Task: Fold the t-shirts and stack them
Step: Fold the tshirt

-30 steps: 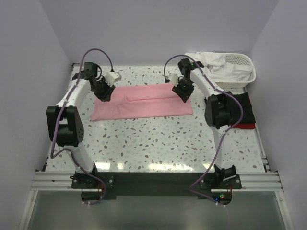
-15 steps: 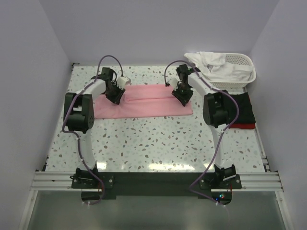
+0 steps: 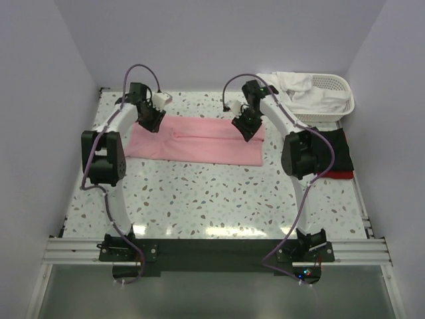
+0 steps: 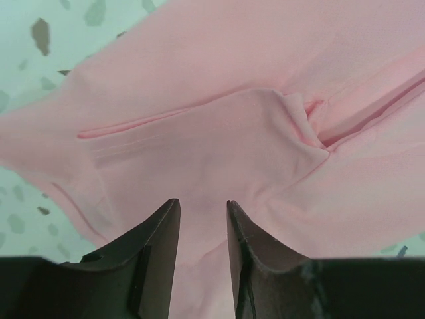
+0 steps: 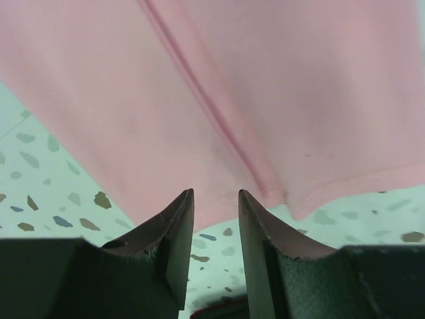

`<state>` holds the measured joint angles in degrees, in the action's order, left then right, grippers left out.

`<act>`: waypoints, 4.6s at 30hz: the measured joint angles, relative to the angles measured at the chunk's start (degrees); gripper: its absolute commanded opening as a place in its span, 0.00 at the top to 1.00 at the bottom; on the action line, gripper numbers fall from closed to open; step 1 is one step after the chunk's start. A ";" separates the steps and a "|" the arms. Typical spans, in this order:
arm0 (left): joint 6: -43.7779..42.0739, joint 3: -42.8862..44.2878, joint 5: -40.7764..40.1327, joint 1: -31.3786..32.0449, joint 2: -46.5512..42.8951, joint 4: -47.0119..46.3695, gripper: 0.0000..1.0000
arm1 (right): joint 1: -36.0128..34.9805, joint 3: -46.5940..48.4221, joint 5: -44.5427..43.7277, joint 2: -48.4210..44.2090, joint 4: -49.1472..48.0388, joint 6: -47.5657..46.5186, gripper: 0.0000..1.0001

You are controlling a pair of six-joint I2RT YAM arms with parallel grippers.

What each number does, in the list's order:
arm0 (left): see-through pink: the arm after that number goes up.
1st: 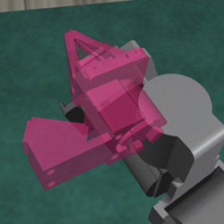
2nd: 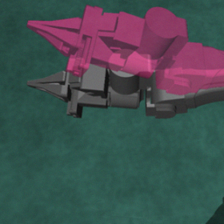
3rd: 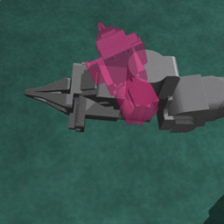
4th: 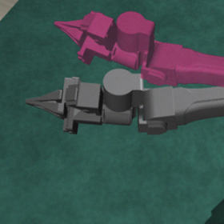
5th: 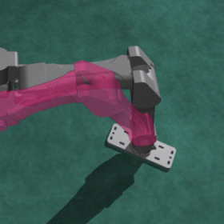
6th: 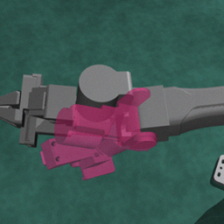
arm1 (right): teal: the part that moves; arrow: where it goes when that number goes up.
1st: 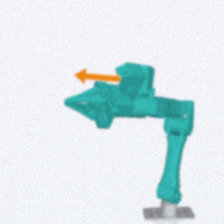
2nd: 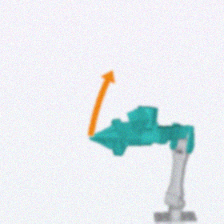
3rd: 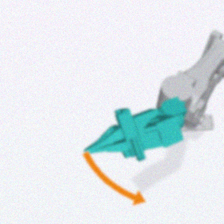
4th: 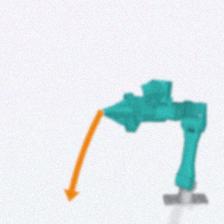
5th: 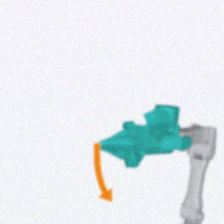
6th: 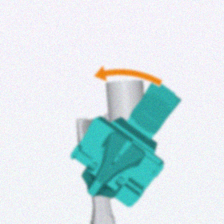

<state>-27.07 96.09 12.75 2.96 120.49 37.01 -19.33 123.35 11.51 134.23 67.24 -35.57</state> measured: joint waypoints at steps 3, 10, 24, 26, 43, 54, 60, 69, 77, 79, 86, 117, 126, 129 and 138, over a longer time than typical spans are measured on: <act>1.07 -0.31 -0.42 -0.22 -3.67 0.87 0.61 | 0.22 4.09 -1.73 0.59 -1.07 -0.07 0.64; 3.54 -5.86 -2.78 -0.42 -8.74 4.04 0.55 | -0.17 5.49 -4.48 4.35 -3.28 -0.44 0.64; -6.16 -9.51 1.84 -11.85 -9.84 16.15 0.50 | -4.98 -15.34 -2.82 -6.27 -2.69 -1.99 0.65; -6.73 -10.58 1.81 -11.54 -9.81 15.72 0.50 | -4.79 -16.55 -3.08 -6.27 -3.56 -1.99 0.65; -10.49 -11.21 -1.29 -13.16 -3.43 12.41 0.91 | -4.68 -22.47 -7.50 -7.04 -5.92 -3.89 0.66; -7.69 18.08 -6.82 -11.39 14.56 14.86 0.71 | -13.75 -21.97 6.97 -7.21 6.19 -6.88 0.57; -3.43 29.70 -5.81 -10.84 19.89 11.78 0.51 | -10.73 -6.91 10.60 -7.02 8.59 -6.36 0.59; 2.47 13.42 -0.76 -6.14 2.01 9.11 0.38 | -1.77 -4.24 -1.64 -0.92 4.11 -5.38 0.66; 7.06 5.05 2.32 -0.24 0.35 8.44 0.48 | -5.14 -12.35 -6.80 -0.90 -1.25 -5.86 0.80; 7.61 4.15 2.36 0.22 0.37 8.59 0.48 | -5.95 -17.97 -6.10 -4.15 -2.40 -5.92 0.79; 9.11 3.76 1.81 0.76 0.68 8.17 0.47 | -17.66 -34.32 9.27 -12.50 5.46 -9.11 0.66; 4.48 25.81 2.43 11.13 21.75 -12.22 0.27 | -6.69 -23.50 20.98 -14.99 0.44 6.27 0.60; -4.33 -11.96 19.37 7.93 -17.59 -18.18 0.23 | -6.86 -33.27 19.08 -27.63 -13.29 1.25 0.34; -13.64 -24.04 24.92 7.93 -34.77 -16.83 0.24 | -8.20 -40.33 18.36 -38.84 -17.29 -6.16 0.33; -30.64 -56.26 29.55 16.02 -53.31 -9.49 0.33 | -19.80 -66.03 17.40 -49.44 -25.18 -20.24 0.45</act>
<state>-57.71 39.83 42.30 18.98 67.18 27.53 -39.13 57.32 28.91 84.79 42.06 -55.81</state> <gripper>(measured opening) 0.692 0.572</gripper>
